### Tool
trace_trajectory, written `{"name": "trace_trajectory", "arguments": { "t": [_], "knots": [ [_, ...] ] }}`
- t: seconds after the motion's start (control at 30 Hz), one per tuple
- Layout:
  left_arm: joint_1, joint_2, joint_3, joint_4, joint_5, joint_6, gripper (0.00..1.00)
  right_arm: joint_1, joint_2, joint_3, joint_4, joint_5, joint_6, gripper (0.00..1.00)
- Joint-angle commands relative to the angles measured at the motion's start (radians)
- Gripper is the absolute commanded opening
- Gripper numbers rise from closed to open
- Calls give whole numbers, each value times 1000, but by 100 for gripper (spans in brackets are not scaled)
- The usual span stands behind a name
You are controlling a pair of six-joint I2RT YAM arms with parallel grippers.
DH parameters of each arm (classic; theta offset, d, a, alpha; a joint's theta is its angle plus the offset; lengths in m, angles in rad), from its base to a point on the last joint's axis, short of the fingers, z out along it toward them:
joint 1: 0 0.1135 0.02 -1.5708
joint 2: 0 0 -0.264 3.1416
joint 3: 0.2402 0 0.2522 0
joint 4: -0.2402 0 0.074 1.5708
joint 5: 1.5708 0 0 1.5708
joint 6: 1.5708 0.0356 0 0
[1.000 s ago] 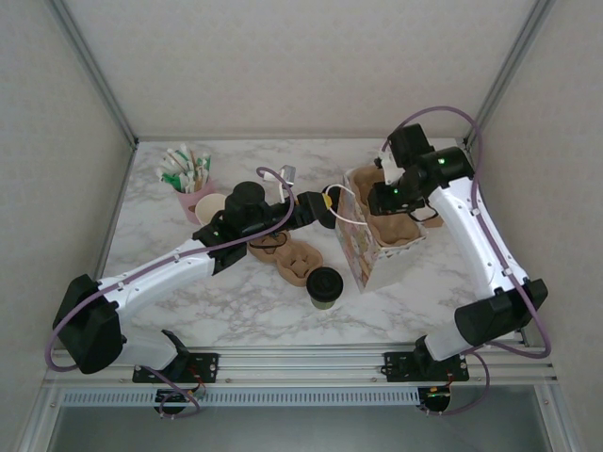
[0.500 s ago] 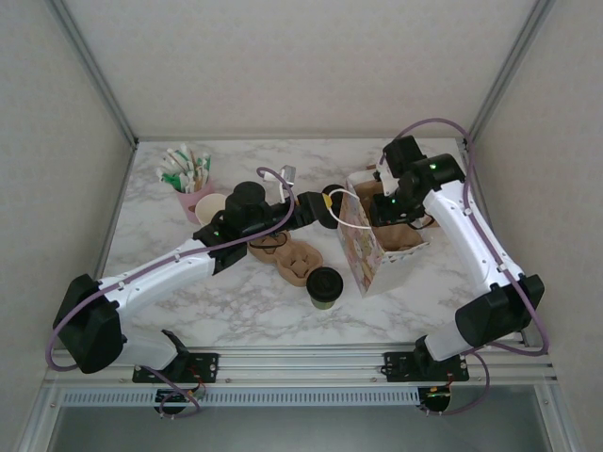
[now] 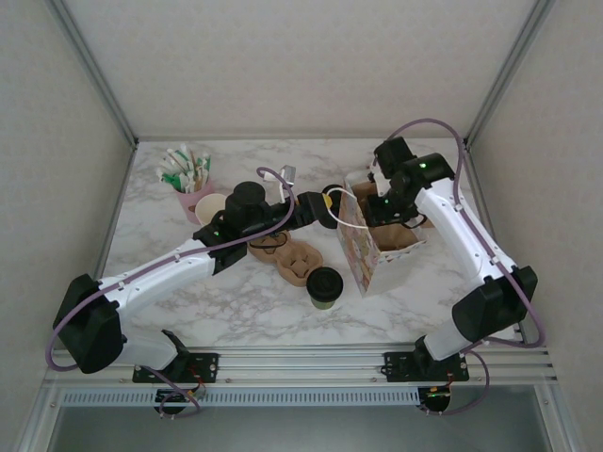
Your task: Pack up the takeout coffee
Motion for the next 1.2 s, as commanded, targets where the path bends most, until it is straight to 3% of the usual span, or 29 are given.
{"name": "trace_trajectory", "arguments": {
  "t": [0.0,1.17],
  "knots": [
    [-9,4,2,26,-10,11,57,17,25,-21,3,48,25,35],
    [-9,-8,-8,37,-13,10,57,45,52,-295,185,44,75,35]
  ]
}}
